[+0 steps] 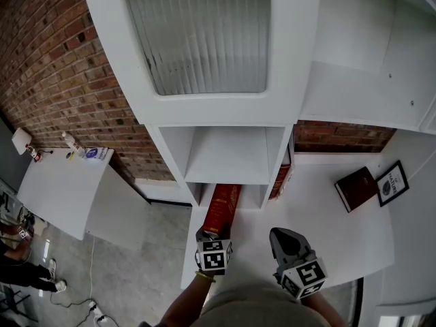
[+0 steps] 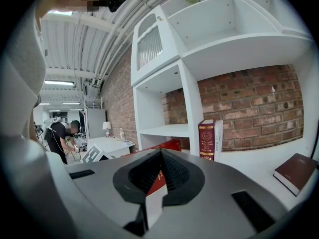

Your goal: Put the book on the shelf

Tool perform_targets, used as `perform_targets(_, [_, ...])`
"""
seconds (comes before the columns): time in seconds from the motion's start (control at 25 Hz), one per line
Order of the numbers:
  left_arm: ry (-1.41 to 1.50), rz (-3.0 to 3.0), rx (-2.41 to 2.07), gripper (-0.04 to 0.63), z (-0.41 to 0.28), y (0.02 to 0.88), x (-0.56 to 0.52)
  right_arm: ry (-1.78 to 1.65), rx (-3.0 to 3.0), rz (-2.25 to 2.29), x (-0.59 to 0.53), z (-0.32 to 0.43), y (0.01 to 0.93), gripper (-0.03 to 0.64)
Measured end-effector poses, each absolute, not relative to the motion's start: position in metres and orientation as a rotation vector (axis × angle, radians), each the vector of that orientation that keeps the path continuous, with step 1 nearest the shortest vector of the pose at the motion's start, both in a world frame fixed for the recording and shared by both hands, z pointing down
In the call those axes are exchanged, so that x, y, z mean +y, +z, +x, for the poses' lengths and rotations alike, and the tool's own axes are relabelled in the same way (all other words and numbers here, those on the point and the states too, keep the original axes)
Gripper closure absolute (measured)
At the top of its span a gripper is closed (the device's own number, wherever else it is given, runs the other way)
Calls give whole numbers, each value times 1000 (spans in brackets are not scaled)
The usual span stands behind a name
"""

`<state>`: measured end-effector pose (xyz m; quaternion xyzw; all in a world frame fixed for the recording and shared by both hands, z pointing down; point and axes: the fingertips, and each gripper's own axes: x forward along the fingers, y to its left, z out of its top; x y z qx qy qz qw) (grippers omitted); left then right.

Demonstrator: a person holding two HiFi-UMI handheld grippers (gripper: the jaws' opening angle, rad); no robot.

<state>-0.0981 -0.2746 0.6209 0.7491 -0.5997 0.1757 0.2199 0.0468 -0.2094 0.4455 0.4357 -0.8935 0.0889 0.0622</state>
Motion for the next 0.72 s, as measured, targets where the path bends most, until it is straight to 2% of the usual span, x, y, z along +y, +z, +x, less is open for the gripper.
perform_targets(0.72, [528, 2092, -1666, 362, -94, 625, -306, 260, -2698, 1326, -211, 51, 445, 611])
